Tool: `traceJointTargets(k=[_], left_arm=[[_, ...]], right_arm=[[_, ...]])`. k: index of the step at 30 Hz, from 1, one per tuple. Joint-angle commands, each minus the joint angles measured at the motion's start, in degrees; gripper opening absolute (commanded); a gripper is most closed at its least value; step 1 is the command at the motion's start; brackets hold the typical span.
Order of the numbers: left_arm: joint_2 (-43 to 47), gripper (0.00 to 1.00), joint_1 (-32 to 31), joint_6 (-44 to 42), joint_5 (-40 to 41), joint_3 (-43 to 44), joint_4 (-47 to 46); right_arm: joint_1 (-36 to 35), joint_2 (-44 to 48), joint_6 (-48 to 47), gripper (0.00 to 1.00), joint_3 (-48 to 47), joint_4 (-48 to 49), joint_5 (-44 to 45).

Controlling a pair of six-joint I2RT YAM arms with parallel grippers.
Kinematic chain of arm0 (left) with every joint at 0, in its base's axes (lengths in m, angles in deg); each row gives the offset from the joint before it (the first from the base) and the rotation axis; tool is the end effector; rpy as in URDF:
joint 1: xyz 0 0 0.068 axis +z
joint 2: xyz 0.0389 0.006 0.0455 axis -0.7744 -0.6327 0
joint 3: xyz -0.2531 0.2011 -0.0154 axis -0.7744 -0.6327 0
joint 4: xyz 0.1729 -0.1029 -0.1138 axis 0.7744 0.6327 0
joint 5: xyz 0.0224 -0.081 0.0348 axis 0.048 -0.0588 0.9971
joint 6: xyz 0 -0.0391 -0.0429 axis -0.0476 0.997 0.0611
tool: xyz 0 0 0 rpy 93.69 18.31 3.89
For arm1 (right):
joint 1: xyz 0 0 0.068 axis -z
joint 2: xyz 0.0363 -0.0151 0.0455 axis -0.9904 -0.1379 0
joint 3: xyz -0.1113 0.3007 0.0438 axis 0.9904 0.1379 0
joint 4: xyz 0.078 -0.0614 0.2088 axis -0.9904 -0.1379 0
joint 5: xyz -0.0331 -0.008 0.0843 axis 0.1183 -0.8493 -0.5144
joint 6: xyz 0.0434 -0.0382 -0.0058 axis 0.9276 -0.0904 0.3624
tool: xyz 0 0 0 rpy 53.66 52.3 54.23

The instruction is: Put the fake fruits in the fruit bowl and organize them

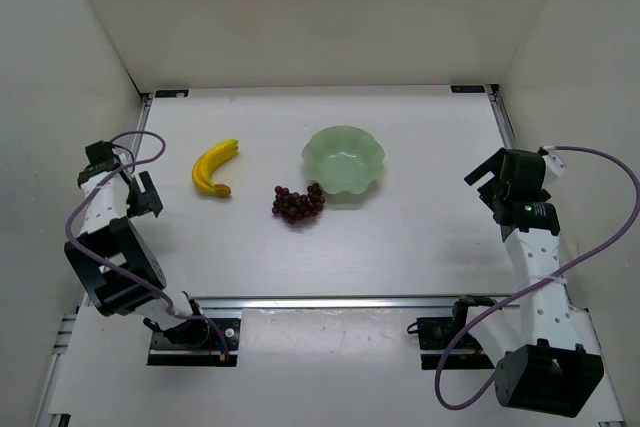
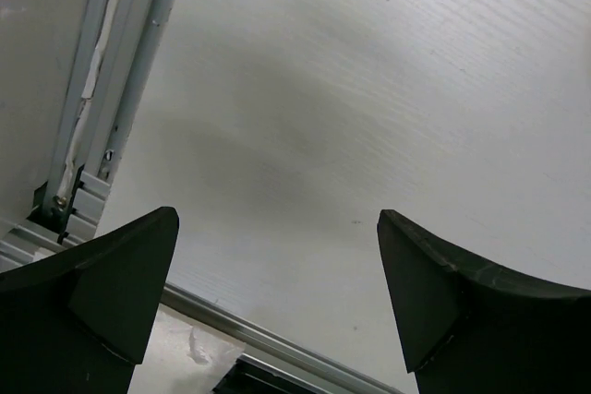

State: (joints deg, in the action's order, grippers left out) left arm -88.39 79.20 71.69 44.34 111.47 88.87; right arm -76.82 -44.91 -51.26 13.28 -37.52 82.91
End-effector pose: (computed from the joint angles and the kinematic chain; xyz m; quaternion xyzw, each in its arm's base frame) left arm 0.2201 0.1258 0.2899 -0.2318 0.9550 0.1114 0.1476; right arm 0.1336 -0.0251 0.3469 0.3844 0.7978 -0.0120 0.4644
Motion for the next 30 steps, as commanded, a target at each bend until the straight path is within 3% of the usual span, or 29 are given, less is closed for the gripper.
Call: traceJointTargets(k=[1,8,17,22,30], left_arm=[[3.2,1.00,-0.1,-0.8,-3.9,1.8,-1.1],[-5.7,1.00,-10.0,-2.7,-3.9,9.6,2.4],[-28.6,1.00,-17.7,-0.7,-4.6,35.7,10.6],[-31.4,1.00,-22.2,-1.8,-8.4,42.7,11.2],[-31.8,1.00,-26.0,-1.8,-6.5,44.4,10.6]], right_arm=[[0.2,0.3,0.0,0.99,0.1,0.6,0.8],[0.2,-1.8,-1.0,0.99,-0.5,0.6,-2.2],[0.2,-2.9,0.0,0.99,-1.6,1.1,-5.8],[0.2,-1.8,0.0,0.99,0.2,1.1,-5.8],[0.2,-1.3,-0.5,0.99,0.8,0.6,-5.8]])
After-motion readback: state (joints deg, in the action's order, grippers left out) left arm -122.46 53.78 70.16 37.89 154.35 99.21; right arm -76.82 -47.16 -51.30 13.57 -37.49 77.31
